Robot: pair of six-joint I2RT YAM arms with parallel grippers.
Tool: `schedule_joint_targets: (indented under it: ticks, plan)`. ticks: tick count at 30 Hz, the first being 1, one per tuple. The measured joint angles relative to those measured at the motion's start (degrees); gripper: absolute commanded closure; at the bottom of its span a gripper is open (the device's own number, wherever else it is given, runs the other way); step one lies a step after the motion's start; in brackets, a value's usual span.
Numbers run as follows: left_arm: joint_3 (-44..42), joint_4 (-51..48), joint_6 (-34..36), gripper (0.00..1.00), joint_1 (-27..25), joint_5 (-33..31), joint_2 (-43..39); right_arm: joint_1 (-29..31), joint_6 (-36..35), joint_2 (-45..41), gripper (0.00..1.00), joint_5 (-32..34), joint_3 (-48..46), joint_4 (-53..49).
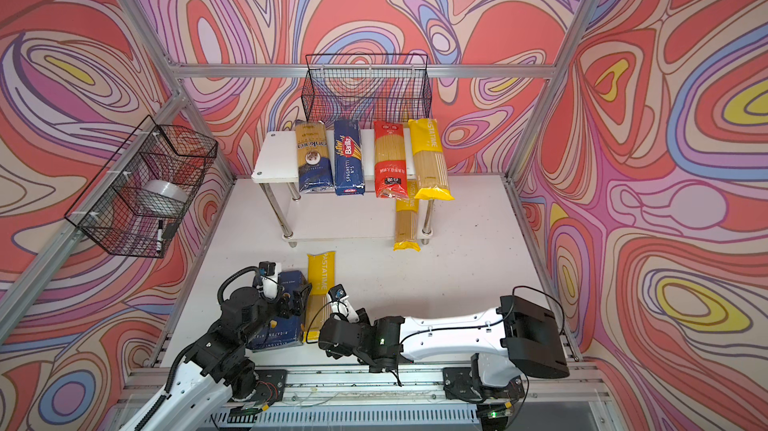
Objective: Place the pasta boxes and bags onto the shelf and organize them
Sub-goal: 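Open the right gripper, release the bag, and swing toward the table bag, then lower the right gripper over the PASTATIME bag beside the blue box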
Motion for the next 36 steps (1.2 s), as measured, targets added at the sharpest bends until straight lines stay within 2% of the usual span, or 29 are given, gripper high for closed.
schedule_joint_targets:
  ticks: [6, 9, 15, 19, 25, 36]
  plan:
    - [4.92, -3.87, 1.14, 0.00, 0.00, -5.73, 2.10, -0.13, -0.07, 0.90, 0.13, 2.16, -1.44, 0.66]
    - [6.86, -4.68, 1.57, 0.00, 0.15, -9.42, 3.13, -1.36, -2.16, 2.25, 0.12, 0.59, -1.44, 4.00]
    - [6.60, -7.52, 2.51, 0.00, 0.76, -10.69, -1.86, -11.13, -6.47, 6.93, 0.10, -9.60, 1.31, 8.02]
    - [6.27, -7.89, 3.06, 0.00, 0.76, -10.54, -5.66, -15.85, -9.60, 11.82, 0.07, -15.32, 6.45, 6.01]
    - [5.97, -8.41, 3.69, 0.00, 0.76, -9.77, -5.38, -16.13, -13.09, 18.38, 0.06, -19.80, 15.37, 2.80]
    - [5.97, -8.33, 3.78, 0.00, 0.76, -9.03, 0.46, -16.13, -14.36, 27.54, 0.05, -19.98, 19.61, -1.57]
